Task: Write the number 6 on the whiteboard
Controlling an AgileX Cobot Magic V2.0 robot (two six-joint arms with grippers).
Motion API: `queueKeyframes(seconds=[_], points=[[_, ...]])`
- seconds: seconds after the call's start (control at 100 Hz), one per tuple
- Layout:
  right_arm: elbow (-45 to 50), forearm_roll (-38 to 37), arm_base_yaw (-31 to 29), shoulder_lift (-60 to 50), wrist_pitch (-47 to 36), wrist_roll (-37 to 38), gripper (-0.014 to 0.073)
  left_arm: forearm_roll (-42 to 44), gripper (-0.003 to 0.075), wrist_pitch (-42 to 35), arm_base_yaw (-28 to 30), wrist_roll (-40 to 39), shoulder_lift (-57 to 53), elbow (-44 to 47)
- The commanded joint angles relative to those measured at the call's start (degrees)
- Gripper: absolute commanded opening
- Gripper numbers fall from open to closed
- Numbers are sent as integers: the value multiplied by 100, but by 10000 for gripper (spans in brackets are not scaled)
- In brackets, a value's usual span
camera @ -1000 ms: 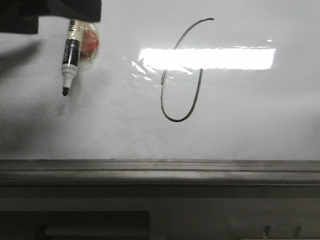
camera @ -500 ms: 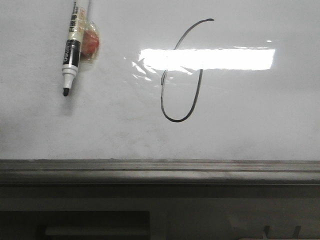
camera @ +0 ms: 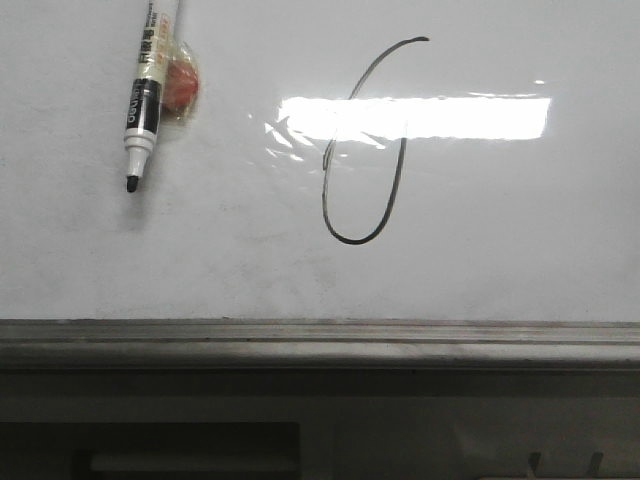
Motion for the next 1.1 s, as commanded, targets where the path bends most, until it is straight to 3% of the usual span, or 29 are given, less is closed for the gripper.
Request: queueKeyframes(seconds=[0.0, 0.94, 1.01, 1.09], points=[[-125, 170, -24, 144, -429, -48, -51, -46, -20, -291, 0, 10, -220, -130], [-111, 181, -24, 146, -439, -48, -51, -287, -20, -374, 0, 10, -124, -142], [-111, 181, -24, 146, -439, -48, -51, 40, -20, -345, 0, -1, -124, -131], [-111, 181, -24, 146, -439, -48, -51, 1421, -20, -233, 37, -421, -124, -68]])
